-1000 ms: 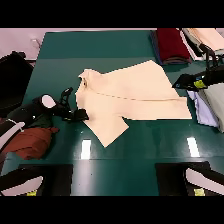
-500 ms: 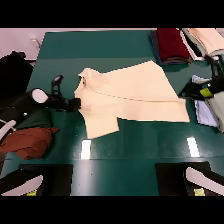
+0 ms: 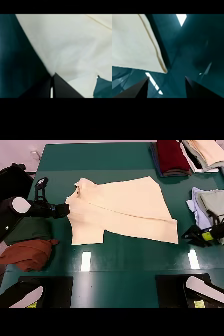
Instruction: Fold the shirts.
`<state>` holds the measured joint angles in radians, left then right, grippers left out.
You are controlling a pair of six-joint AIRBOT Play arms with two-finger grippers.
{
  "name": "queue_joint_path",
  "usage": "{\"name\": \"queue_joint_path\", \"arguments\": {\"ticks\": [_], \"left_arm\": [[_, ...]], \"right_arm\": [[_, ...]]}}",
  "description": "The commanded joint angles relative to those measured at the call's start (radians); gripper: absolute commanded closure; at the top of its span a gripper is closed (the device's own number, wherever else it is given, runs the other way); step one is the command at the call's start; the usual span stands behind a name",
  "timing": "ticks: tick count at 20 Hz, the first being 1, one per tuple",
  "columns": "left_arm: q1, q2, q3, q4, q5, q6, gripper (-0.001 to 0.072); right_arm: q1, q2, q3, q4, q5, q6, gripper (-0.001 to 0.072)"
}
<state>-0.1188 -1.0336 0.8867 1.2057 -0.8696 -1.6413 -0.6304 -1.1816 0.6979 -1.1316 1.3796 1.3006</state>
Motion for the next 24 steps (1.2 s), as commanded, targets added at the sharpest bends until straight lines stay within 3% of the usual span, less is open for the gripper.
{"name": "queue_joint_path", "arguments": {"ticks": [1,4,7,8,12,17,21,24], "left_arm": [[0.003,0.005,0.002,0.007,-0.006,0.000,0.0687],[0.003,0.005,0.002,0.006,-0.006,0.000,0.0687],[0.003,0.006,0.006,0.002,-0.013,0.000,0.0686],[0.003,0.006,0.023,0.002,-0.028,-0.001,0.0687],[0.003,0.094,0.214,0.011,-0.072,0.000,0.0687],[0.003,0.259,0.662,0.026,-0.074,0.000,0.0687],[0.003,0.283,1.039,0.043,-0.099,0.000,0.0688],[0.003,0.283,1.186,0.045,-0.089,0.000,0.0688]], "right_arm": [[0.031,-0.038,-0.089,0.096,-0.077,-0.039,0.0210],[0.130,-0.066,-0.077,0.146,-0.148,-0.038,0.0287],[0.226,-0.038,-0.024,0.145,-0.179,-0.039,0.0648],[0.254,-0.011,0.011,0.144,-0.177,-0.039,0.0690],[0.333,0.156,0.233,0.146,-0.148,-0.038,0.0690],[0.360,0.349,0.706,0.129,-0.150,-0.018,0.0690],[0.361,0.401,1.059,-0.030,-0.134,0.063,0.0691],[0.361,0.378,1.257,-0.126,-0.061,0.094,0.0691]]}}
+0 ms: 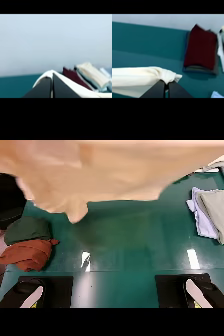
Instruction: Fold the shirts.
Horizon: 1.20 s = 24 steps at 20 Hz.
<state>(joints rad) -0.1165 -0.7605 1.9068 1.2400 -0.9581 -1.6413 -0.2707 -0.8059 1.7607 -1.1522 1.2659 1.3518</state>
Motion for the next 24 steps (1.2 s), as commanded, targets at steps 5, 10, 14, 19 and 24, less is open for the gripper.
{"name": "queue_joint_path", "arguments": {"ticks": [5,10,14,19,24], "left_arm": [[0.001,-0.019,0.144,0.018,-0.056,0.019,0.0688],[0.001,-0.216,-0.050,0.043,-0.252,0.027,0.0687],[0.001,-0.457,-0.233,0.040,-0.238,0.026,0.0687],[0.001,-0.792,-0.292,0.040,-0.166,0.081,0.0687],[0.001,-0.879,-0.273,0.042,-0.058,0.091,0.0687]], "right_arm": [[0.001,-0.116,0.373,-0.106,0.197,0.056,0.0692],[0.002,-0.240,0.148,-0.105,0.221,0.054,0.0692],[0.037,-0.436,-0.058,-0.134,0.214,0.034,0.0692],[0.097,-0.738,-0.183,-0.139,0.122,0.016,0.0692],[0.092,-0.907,-0.016,-0.116,0.125,0.017,0.0692]]}}
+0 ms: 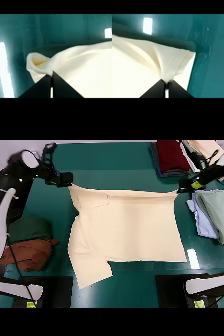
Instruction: Fold the shirts.
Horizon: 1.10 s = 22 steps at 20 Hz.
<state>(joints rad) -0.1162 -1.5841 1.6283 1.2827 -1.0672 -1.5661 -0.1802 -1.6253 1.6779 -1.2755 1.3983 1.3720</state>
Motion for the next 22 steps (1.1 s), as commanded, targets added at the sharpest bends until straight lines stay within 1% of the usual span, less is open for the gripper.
{"name": "queue_joint_path", "arguments": {"ticks": [1,2,4,6,7,9,12,14,16,17,18,19,20,22], "left_arm": [[0.001,-0.054,0.030,0.000,0.025,0.034,0.0687],[0.001,-0.054,0.060,-0.001,-0.026,0.043,0.0687],[0.000,-0.054,0.107,-0.008,-0.171,0.056,0.0687],[0.000,-0.054,0.095,-0.009,-0.281,0.074,0.0687],[0.000,-0.054,0.075,-0.007,-0.311,0.075,0.0687],[-0.001,-0.054,0.023,-0.016,-0.321,0.075,0.0687],[0.000,-0.054,-0.069,-0.107,-0.320,0.083,0.0687],[-0.001,-0.054,-0.131,-0.148,-0.299,0.087,0.0686],[0.000,-0.054,-0.184,-0.146,-0.293,0.081,0.0685],[0.000,-0.054,-0.205,-0.143,-0.291,0.082,0.0607],[0.000,-0.054,-0.215,-0.134,-0.286,0.081,0.0288],[0.000,-0.051,-0.214,-0.122,-0.284,0.070,0.0199],[0.000,-0.037,-0.214,-0.109,-0.284,0.070,0.0230],[0.000,0.031,-0.216,-0.095,-0.284,0.071,0.0230]], "right_arm": [[-0.009,-0.085,0.108,0.008,-0.002,-0.004,0.0692],[-0.018,-0.077,0.140,0.008,0.010,-0.005,0.0692],[-0.045,-0.031,0.157,0.003,0.053,-0.017,0.0692],[-0.068,0.035,0.101,-0.035,0.069,-0.021,0.0692],[-0.080,0.075,0.042,-0.046,0.067,-0.021,0.0692],[-0.097,0.147,-0.098,-0.053,0.049,-0.027,0.0692],[-0.102,0.225,-0.293,-0.060,0.005,-0.039,0.0692],[-0.101,0.251,-0.386,-0.060,-0.021,-0.038,0.0691],[-0.101,0.270,-0.447,-0.060,-0.047,-0.037,0.0691],[-0.101,0.280,-0.468,-0.059,-0.057,-0.037,0.0690],[-0.102,0.291,-0.480,-0.058,-0.065,-0.037,0.0679],[-0.101,0.301,-0.483,-0.051,-0.073,-0.037,0.0507],[-0.102,0.311,-0.474,-0.051,-0.072,-0.034,0.0362],[-0.102,0.346,-0.454,-0.051,-0.042,-0.034,0.0363]]}}
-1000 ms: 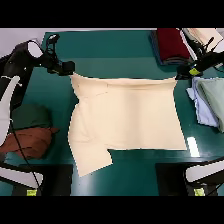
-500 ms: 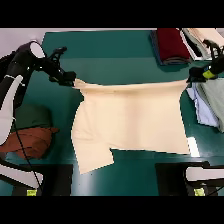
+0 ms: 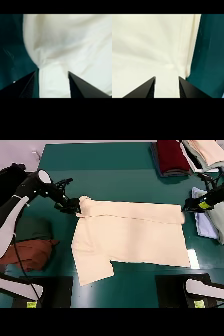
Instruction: Fold the shirts.
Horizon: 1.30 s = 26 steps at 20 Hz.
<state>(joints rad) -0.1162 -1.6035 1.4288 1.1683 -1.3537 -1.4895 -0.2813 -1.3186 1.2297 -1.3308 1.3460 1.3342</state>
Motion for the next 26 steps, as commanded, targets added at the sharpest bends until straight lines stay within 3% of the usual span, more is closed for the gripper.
{"name": "queue_joint_path", "arguments": {"ticks": [1,4,10,17,21,23,26], "left_arm": [[0.000,0.101,-0.034,0.037,0.003,-0.006,0.0230],[0.000,0.290,-0.225,0.088,0.015,-0.033,0.0230],[0.000,0.642,-0.784,0.045,0.120,-0.107,0.0230],[-0.001,0.674,-0.995,-0.215,0.313,-0.024,0.0230],[0.000,0.674,-1.007,-0.261,0.341,0.003,0.0234],[0.000,0.674,-1.007,-0.265,0.340,0.011,0.0681],[0.000,0.674,-0.965,-0.240,0.300,0.024,0.0688]], "right_arm": [[0.000,0.063,-0.003,0.004,0.023,0.004,0.0363],[0.000,0.150,-0.004,0.004,0.042,0.004,0.0363],[-0.001,0.227,-0.004,0.015,0.010,0.004,0.0364],[0.000,0.182,-0.003,0.109,0.016,0.004,0.0370],[-0.001,0.182,-0.003,0.108,0.019,0.004,0.0370],[-0.001,0.182,-0.003,0.108,0.023,0.004,0.0370],[-0.018,0.182,-0.005,0.096,0.073,0.003,0.0370]]}}
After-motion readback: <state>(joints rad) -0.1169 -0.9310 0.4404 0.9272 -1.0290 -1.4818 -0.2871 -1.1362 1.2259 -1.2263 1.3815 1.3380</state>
